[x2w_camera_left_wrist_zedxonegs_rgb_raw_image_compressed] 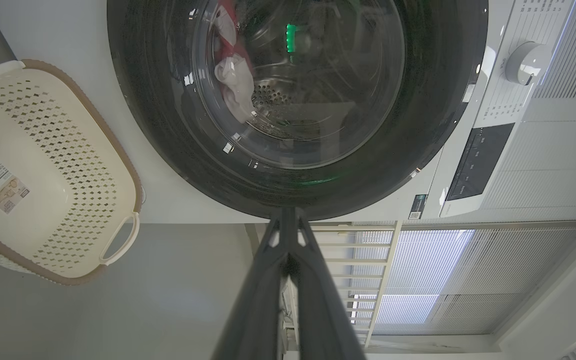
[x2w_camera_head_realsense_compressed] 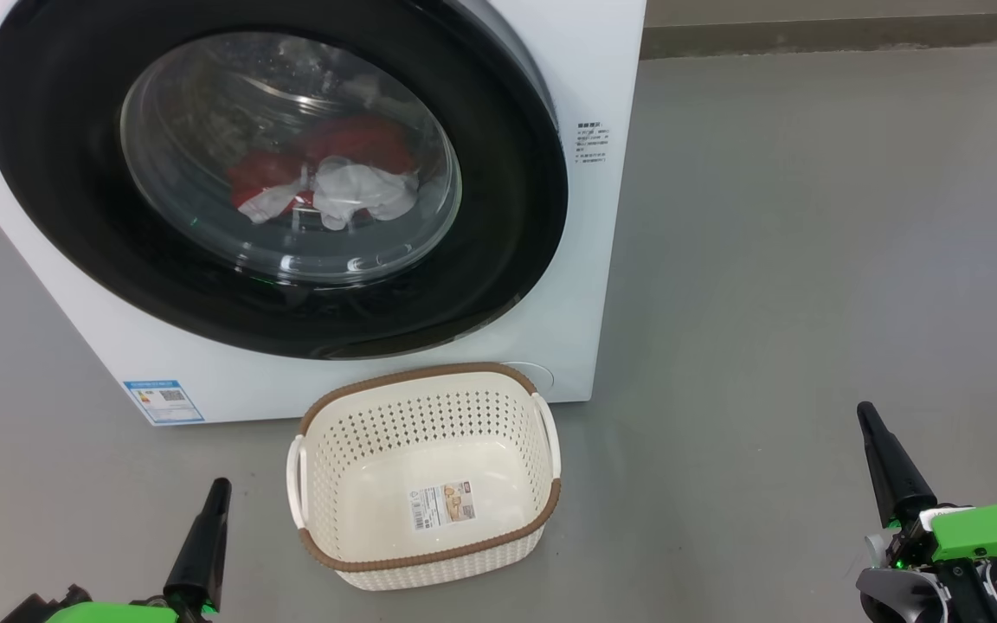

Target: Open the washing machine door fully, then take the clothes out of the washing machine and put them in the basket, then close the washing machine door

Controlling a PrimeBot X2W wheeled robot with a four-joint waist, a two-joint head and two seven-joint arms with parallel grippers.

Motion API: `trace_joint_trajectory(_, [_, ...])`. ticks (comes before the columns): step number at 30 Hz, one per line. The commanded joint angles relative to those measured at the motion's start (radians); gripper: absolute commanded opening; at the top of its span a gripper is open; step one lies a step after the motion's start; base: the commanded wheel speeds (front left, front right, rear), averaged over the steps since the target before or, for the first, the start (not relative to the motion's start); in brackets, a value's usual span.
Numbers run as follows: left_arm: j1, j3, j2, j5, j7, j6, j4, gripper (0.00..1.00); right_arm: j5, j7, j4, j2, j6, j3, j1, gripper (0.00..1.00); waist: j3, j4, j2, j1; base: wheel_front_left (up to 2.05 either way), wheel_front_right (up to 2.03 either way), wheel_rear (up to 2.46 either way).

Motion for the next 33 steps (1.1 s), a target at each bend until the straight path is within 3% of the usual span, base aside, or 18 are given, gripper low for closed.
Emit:
trace_joint_trajectory(1, [-0.042,0.035,0.010,0.011,0.003,-0.007,-0.026,0.00,-0.001,0.006,-0.027,-0.012,0.000,0.022,-0.042,0.00,0.000,0.000,0.0000,0.0000,0.00,0.00,0.00])
trace_joint_trajectory(29, [-0.042,0.035,0.010,0.011,0.003,-0.007,-0.026,0.00,-0.001,0.006,-0.027,-0.012,0.000,0.022,-0.042,0.00,0.000,0.000,0.0000,0.0000,0.00,0.00,0.00])
trace_joint_trajectory(30, [0.000,0.000,0.000,0.000,0.000,0.000,0.000,1.00,0.000,0.000,0.000,0.000,0.000,0.000,0.000,1.00,0.000,0.000,0.0000,0.0001,0.00,0.00,0.00])
trace_joint_trajectory(33, [0.013,-0.004,-0.006,0.000,0.000,0.000,0.030,1.00,0.000,-0.001,0.031,0.011,0.000,0.001,0.014,1.00,0.000,0.000,0.0000,0.0000,0.00,0.00,0.00])
